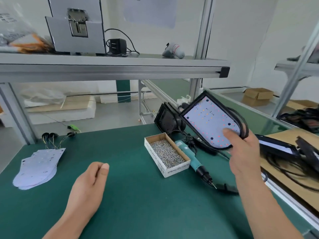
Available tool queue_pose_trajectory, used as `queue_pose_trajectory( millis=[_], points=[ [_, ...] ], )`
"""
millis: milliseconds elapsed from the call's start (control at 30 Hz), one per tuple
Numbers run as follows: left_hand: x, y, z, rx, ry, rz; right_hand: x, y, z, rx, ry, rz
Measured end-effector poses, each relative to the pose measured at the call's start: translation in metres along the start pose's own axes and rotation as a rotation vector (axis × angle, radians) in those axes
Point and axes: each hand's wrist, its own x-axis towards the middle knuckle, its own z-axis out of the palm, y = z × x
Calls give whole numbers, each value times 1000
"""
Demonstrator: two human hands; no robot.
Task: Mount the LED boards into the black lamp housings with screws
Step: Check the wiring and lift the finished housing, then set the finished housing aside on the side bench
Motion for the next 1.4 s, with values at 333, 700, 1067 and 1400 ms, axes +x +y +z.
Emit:
queue_pose_trajectory(
  millis=[333,700,1067,1400],
  points=[
    [-1,3,-2,8,-24,-3,45,-8,-97,-50,499,66],
    [-2,12,-3,13,-35,-6,73,-11,-163,-101,627,197],
    [0,13,-4,-19,-51,19,60,-6,-174,-737,681,84],
    [0,8,-3,-8,-63,-16,38,2,-167,-976,622,-216]
  ],
)
